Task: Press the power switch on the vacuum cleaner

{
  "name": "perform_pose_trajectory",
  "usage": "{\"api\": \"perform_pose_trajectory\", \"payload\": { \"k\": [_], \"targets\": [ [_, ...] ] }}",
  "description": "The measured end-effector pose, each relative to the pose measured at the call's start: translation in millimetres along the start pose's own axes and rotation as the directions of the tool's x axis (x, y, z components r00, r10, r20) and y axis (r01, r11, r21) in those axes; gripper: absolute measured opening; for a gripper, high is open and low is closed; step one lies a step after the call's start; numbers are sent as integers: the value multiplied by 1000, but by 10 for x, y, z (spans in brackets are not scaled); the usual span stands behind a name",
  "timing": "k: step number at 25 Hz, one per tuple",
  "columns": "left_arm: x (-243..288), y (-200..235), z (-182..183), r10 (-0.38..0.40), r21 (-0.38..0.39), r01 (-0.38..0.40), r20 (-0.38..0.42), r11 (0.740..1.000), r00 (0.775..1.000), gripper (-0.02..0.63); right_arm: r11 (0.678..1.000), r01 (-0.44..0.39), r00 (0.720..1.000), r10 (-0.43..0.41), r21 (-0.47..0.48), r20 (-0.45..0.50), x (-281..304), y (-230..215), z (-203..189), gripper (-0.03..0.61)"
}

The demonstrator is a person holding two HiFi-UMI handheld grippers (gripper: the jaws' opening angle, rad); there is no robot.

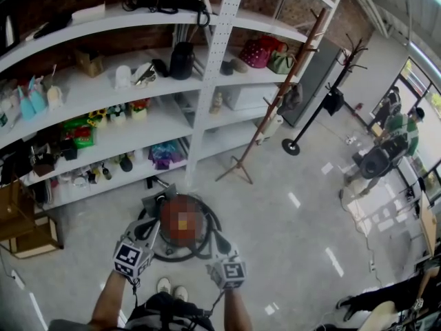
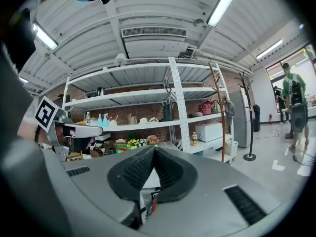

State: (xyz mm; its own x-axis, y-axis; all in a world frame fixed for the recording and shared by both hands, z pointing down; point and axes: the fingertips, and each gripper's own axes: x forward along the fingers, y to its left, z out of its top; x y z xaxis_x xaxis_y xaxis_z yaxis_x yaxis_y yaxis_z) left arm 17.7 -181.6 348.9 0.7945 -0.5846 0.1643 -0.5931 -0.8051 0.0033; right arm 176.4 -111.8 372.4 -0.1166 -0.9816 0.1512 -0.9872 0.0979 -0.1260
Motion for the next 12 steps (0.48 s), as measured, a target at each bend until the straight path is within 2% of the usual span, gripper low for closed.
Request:
{"api": "perform_pose_trajectory", "payload": {
  "k": [7,12],
  "targets": [
    [-51,19,100,2,10,-2,10,1000,1000,8,999,34,999,-35,21,20,-45,-79,152,11],
    [-71,54,134,16,10,-17,15,1000,1000,8,999,35,999,-35,-4,34,-58,-82,251,11]
  ]
}}
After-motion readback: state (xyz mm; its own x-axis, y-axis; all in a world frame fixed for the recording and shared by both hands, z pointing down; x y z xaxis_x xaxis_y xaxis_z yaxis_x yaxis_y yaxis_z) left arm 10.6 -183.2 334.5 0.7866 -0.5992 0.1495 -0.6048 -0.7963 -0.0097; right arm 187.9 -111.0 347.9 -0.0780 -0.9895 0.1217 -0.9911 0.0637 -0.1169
